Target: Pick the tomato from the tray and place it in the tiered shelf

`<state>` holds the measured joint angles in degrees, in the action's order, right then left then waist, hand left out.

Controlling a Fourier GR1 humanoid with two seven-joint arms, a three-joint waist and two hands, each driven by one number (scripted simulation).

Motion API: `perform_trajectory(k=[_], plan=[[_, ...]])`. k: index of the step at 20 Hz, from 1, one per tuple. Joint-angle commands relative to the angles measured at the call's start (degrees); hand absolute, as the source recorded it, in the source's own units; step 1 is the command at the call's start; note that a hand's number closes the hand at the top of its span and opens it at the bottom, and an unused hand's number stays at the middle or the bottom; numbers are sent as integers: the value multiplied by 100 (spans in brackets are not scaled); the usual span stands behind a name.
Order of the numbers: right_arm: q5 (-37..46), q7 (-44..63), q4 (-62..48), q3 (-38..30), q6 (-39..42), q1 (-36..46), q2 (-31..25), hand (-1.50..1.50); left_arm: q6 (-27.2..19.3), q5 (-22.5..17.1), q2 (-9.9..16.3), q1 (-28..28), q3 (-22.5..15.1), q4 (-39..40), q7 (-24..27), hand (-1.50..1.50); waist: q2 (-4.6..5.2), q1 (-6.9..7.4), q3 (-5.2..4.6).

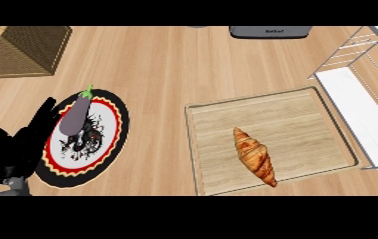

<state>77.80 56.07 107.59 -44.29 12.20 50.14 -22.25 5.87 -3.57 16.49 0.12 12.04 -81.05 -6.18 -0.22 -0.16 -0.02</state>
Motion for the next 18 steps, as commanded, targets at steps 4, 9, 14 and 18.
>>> perform_trajectory(k=[4, 9, 14, 18], plan=[[-18, 882, 2151, 324, 1453, 267, -121, -150, 28, -15, 92, 110, 159, -17, 88, 0, -44, -76, -10], [196, 969, 2852, 60, 2862, 730, -801, -150, -66, -16, -103, 379, 98, -182, 24, 0, -120, -210, -19], [498, 840, 3650, -15, 4028, 865, -467, -150, -28, -60, 151, 317, 290, -186, -110, 0, -230, -405, -31], [601, 336, 4075, -263, 4769, 1128, -560, -150, -85, -29, 34, 663, 317, -128, 13, 0, -355, -561, -41]])
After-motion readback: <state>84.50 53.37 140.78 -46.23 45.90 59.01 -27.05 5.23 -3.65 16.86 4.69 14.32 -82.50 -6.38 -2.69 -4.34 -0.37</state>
